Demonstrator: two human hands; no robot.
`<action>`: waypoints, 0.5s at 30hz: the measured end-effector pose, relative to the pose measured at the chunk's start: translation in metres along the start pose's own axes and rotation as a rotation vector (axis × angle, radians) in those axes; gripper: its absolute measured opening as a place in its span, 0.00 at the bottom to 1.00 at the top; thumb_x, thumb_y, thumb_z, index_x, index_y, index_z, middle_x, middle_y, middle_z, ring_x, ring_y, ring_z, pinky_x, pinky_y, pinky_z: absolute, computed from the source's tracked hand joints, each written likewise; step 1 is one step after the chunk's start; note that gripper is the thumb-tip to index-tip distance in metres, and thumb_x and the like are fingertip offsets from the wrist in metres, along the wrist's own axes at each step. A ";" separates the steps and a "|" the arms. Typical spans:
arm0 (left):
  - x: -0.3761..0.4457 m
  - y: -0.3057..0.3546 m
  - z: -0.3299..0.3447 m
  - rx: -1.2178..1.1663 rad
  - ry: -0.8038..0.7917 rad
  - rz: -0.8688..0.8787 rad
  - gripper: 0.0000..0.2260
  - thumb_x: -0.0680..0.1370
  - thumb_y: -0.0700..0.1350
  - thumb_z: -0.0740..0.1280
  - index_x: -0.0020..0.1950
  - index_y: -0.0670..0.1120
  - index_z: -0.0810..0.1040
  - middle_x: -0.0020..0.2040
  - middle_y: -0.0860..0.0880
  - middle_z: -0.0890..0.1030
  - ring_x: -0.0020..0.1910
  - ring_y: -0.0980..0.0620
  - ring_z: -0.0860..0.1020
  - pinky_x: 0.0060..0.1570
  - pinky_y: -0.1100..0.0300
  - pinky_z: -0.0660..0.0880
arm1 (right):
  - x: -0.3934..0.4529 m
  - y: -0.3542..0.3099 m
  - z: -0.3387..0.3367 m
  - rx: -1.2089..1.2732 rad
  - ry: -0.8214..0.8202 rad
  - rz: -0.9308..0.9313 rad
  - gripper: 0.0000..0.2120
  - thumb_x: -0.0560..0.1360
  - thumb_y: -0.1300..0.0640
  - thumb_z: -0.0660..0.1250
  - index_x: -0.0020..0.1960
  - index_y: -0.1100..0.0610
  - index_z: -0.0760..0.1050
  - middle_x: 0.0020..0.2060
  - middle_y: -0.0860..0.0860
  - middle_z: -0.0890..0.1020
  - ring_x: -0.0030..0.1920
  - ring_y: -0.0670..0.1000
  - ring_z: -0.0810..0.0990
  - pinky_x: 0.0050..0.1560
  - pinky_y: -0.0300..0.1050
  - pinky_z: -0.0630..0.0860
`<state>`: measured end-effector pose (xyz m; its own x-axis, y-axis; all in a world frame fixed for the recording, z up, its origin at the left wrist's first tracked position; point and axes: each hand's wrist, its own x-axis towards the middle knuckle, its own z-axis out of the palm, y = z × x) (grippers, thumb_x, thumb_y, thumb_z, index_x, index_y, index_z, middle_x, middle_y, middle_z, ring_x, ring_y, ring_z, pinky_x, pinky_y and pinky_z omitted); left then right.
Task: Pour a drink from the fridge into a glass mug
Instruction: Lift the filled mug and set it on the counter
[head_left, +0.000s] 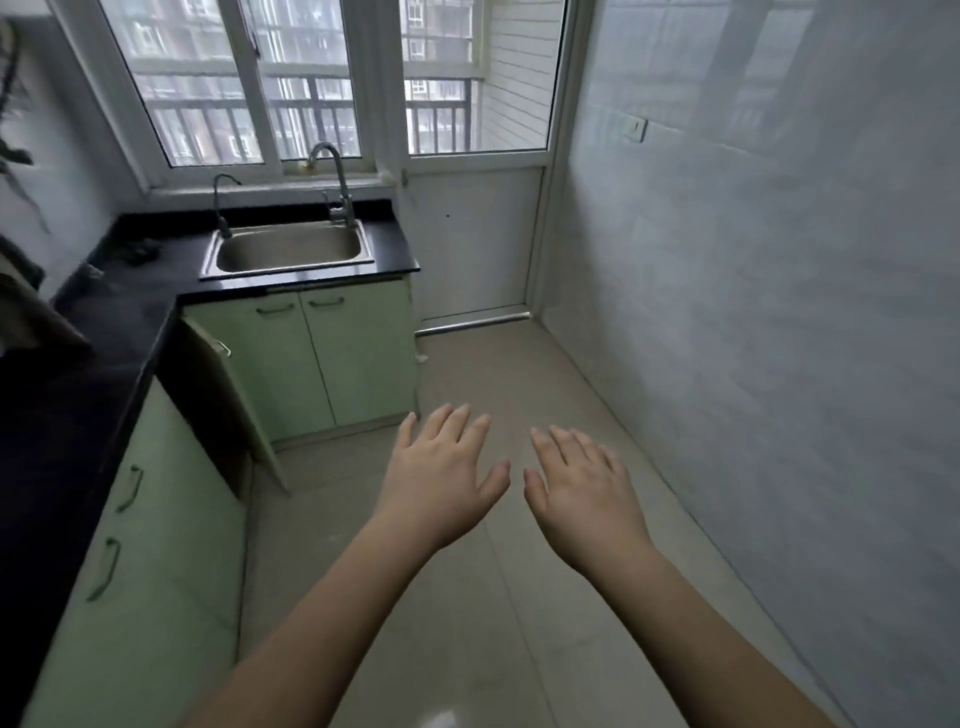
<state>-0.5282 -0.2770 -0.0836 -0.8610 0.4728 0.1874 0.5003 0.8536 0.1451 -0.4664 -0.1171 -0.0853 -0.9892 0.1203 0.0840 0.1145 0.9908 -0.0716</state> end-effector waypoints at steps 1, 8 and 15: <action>0.001 -0.007 0.000 0.019 0.000 -0.025 0.32 0.78 0.65 0.45 0.78 0.52 0.61 0.78 0.50 0.62 0.78 0.50 0.56 0.76 0.46 0.49 | 0.009 -0.004 0.003 0.004 0.002 -0.022 0.26 0.82 0.44 0.47 0.78 0.49 0.55 0.76 0.48 0.61 0.76 0.49 0.57 0.73 0.48 0.54; 0.018 -0.058 0.012 0.078 -0.043 -0.219 0.31 0.79 0.65 0.47 0.79 0.53 0.57 0.80 0.49 0.58 0.79 0.50 0.51 0.76 0.45 0.45 | 0.082 -0.036 0.016 0.029 0.007 -0.182 0.26 0.82 0.43 0.45 0.78 0.48 0.53 0.78 0.48 0.58 0.77 0.49 0.54 0.74 0.47 0.51; 0.029 -0.121 0.001 0.174 -0.051 -0.413 0.33 0.78 0.66 0.45 0.80 0.52 0.55 0.80 0.50 0.58 0.79 0.51 0.51 0.76 0.44 0.45 | 0.151 -0.086 0.031 0.071 -0.027 -0.401 0.26 0.82 0.43 0.46 0.79 0.49 0.53 0.78 0.49 0.57 0.77 0.49 0.53 0.74 0.47 0.51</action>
<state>-0.6138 -0.3658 -0.0965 -0.9908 0.0915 0.0996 0.0951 0.9950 0.0316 -0.6282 -0.1858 -0.0969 -0.9563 -0.2772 0.0931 -0.2864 0.9521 -0.1072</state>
